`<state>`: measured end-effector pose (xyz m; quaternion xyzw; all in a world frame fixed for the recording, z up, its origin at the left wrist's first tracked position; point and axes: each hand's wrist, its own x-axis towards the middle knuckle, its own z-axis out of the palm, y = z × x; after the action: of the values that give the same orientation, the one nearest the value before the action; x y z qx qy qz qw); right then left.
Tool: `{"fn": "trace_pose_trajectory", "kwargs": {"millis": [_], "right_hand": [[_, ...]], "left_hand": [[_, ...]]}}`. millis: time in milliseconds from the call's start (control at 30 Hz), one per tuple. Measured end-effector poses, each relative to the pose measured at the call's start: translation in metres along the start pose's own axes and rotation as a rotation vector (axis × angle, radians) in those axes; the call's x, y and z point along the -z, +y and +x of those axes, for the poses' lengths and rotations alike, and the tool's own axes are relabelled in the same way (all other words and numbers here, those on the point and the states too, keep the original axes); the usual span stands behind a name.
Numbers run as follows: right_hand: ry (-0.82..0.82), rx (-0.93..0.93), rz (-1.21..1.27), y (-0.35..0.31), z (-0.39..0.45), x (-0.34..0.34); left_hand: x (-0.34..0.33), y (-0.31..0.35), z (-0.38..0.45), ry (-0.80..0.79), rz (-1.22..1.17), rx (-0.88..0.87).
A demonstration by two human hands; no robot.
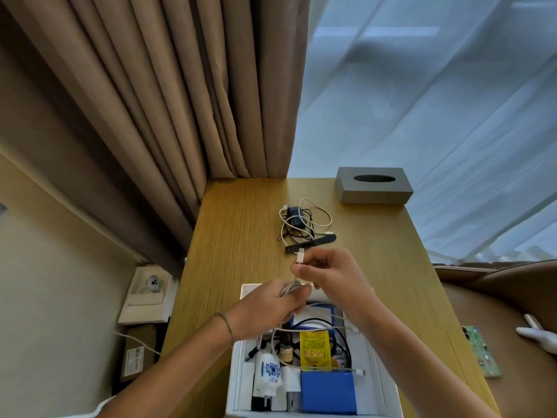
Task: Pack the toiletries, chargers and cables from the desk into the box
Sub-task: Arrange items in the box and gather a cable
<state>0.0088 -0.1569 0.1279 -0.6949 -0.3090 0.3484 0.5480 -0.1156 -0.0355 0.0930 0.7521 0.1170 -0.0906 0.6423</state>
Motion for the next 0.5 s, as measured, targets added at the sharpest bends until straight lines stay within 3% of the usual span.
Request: {"fn": "trace_pose_trajectory", "kwargs": {"millis": [100, 167, 400, 500], "right_hand": [[0.008, -0.097, 0.050, 0.014, -0.003, 0.004], [0.030, -0.162, 0.076, 0.026, -0.007, 0.008], [0.172, -0.296, 0.061, 0.068, -0.026, 0.034], [0.171, -0.305, 0.056, 0.082, -0.037, 0.039]], "left_hand": [[-0.007, -0.014, 0.002, 0.062, -0.045, 0.078], [-0.017, -0.026, 0.004, 0.099, 0.052, 0.124], [-0.059, -0.068, 0.021, 0.085, 0.871, 0.202], [-0.086, -0.083, 0.030, 0.127, 1.055, 0.155]]}}
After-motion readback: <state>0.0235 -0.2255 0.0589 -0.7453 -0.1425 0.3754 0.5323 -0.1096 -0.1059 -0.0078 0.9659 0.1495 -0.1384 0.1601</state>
